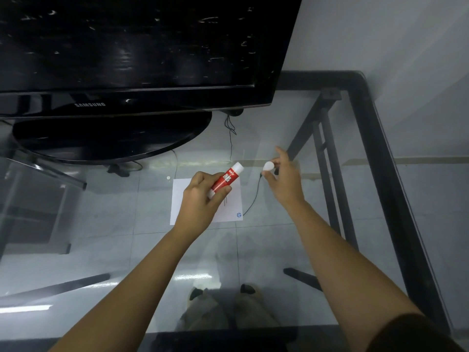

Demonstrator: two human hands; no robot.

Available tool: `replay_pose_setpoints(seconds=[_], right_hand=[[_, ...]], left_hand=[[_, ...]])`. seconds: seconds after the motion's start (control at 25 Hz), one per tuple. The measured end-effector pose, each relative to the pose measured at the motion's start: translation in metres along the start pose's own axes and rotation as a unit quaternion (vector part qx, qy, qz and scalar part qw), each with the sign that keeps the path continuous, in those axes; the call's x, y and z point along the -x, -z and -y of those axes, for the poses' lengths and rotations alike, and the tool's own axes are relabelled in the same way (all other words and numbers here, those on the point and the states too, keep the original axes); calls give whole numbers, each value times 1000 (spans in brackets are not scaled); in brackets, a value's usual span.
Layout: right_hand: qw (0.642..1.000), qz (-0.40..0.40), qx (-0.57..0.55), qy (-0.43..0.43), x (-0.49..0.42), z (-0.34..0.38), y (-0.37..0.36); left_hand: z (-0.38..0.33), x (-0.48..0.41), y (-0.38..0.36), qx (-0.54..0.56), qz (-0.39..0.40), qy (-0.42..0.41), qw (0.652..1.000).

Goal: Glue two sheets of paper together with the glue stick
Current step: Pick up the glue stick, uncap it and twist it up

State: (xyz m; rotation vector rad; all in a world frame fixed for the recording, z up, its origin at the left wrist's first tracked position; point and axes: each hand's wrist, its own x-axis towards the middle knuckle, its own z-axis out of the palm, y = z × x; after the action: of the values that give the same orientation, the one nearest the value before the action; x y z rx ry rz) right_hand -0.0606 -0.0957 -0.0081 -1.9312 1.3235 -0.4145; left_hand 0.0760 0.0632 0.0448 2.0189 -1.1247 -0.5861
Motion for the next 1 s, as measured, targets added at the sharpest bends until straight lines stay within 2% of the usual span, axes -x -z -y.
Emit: replay_pose_setpoints(seconds=[0.08,0.2,0.32,0.44,0.52,0.64,0.72,0.8,0.88,0.92,1.0], right_hand=[[1000,-5,-1,-4,6,8,8],[997,-46,-67,14,33,35,25],[985,8,-174,7,77,70,38],[961,54,-272,-12,102,102,50],[952,67,-300,-3,109,118,57],[946,57,-319,3,115,133,65],[937,52,-346,7,118,139,71],[930,51,-363,12,122,144,77],[929,52,-366,23,128,151,82],[929,50,-365,28,131,154,83],[931,38,-363,30,135,159,84]], left_hand=[[-2,2,5,22,-5,13,1000],[-10,8,17,109,-50,48,992],[-29,16,29,160,-87,45,982],[-47,25,38,168,-76,14,983],[-59,31,44,184,-61,-8,981],[-70,40,54,192,-47,-41,979],[-74,45,62,232,-3,-20,973],[-75,49,68,347,71,43,934],[-76,52,74,455,101,99,879],[-76,54,76,482,101,104,864],[-76,57,82,495,99,84,859]])
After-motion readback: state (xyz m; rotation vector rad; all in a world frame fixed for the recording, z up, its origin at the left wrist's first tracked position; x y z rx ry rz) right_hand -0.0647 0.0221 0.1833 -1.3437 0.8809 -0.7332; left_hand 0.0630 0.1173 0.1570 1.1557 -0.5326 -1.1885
